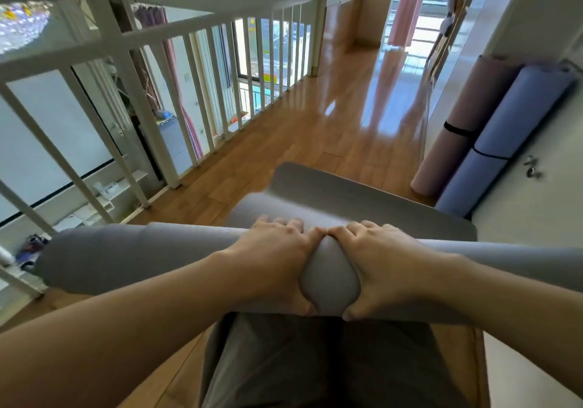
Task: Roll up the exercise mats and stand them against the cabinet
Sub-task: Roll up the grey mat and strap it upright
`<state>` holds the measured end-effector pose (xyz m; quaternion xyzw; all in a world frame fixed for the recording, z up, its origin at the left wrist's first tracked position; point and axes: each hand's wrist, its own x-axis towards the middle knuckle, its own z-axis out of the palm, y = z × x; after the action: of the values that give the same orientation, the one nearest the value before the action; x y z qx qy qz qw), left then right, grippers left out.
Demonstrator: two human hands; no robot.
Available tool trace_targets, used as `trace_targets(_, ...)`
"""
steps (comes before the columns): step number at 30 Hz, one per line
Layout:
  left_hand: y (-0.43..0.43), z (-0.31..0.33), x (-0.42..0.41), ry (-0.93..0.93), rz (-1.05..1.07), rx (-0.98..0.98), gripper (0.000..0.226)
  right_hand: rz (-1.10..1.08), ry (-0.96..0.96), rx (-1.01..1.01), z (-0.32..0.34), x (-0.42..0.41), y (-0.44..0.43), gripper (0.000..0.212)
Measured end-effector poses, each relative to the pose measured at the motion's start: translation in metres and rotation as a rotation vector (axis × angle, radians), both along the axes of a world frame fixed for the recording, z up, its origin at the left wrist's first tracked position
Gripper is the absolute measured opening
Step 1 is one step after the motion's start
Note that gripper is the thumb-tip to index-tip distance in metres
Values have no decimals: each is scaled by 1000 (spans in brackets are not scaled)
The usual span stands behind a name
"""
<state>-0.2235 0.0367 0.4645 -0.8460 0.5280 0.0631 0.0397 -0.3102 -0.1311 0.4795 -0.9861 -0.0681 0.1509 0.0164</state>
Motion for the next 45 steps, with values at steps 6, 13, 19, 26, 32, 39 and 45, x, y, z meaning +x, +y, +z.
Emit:
trace_targets(6, -22, 6, 0, 198, 45, 68, 88, -30, 163, 180, 2, 9, -22, 97)
trace_targets(13, -27, 8, 26, 323, 80, 155, 103, -46, 210, 121, -4, 32, -34, 115)
trace_targets(19, -18, 9, 26, 237, 83, -24, 88, -108, 52, 300, -6, 26, -46, 96)
trace_targets(26, -28, 16, 46, 82, 70, 67, 62, -76, -180, 121, -18, 10, -44, 79)
trace_targets(32, -28, 1, 30, -135, 94, -200, 41, -78, -254, 150, -16, 16, -44, 94)
trace_targets(39, -16, -26, 14, -131, 72, -81, 102, -4, -121, -81, -26, 27, -44, 119)
trace_targets(45, -12, -3, 13, -59, 27, -151, 105, 38, -66, -46, 9, 21, -37, 106)
